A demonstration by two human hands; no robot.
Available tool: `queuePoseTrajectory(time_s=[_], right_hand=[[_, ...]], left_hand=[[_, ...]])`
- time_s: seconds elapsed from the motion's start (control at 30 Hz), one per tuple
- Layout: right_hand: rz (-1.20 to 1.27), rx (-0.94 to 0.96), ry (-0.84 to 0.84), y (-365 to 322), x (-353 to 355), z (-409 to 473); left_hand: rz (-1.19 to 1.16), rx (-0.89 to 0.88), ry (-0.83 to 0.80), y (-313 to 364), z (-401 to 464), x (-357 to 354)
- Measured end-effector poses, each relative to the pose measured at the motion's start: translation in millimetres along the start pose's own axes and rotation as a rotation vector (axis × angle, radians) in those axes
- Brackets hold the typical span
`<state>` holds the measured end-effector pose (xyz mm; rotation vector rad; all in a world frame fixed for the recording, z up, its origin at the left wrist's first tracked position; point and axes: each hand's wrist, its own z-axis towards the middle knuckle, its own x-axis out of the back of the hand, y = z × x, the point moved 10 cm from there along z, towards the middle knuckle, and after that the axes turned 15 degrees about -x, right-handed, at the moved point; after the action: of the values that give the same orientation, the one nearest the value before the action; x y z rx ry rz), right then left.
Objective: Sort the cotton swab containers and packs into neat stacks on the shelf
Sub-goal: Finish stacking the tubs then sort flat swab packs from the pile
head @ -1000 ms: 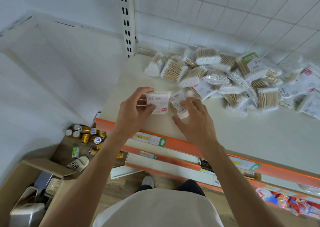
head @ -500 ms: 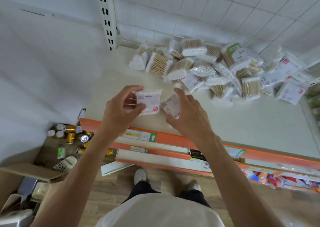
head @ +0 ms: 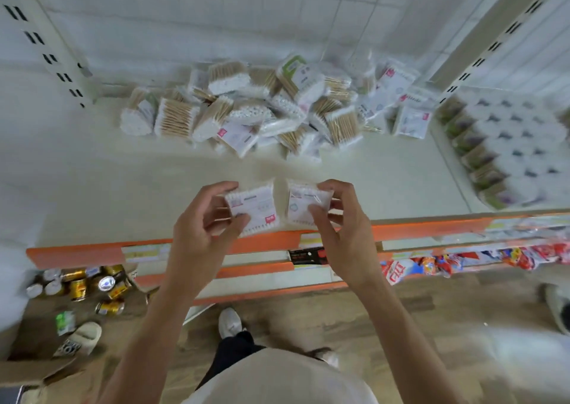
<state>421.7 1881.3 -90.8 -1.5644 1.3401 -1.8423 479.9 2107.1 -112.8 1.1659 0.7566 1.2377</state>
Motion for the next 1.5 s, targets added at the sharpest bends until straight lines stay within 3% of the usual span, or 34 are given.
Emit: queuePoseTrajectory(time_s=[0.33,0.67,1.0,1.5], right_hand=[[0.102,-0.124,0.204,91.7,127.1,-44.3],[0.124,-0.168,0.298,189.0,262.8,-84.5],[0.120,-0.249,0.494,263.9,377.9,-120.5],[0.159,-0.361,0.657,348.9,543.8,-50.2]], left_hand=[[-0.035,-0.031,-0.303,35.7,-18.5,-162.0],[-0.105,-0.060,-0.416,67.3,-63.0,-330.3],[-0.117,-0.056,-0.594,90.2,-81.8,-477.9],[-0.178,-0.078,-0.743,115.1,-11.2,-698.3]])
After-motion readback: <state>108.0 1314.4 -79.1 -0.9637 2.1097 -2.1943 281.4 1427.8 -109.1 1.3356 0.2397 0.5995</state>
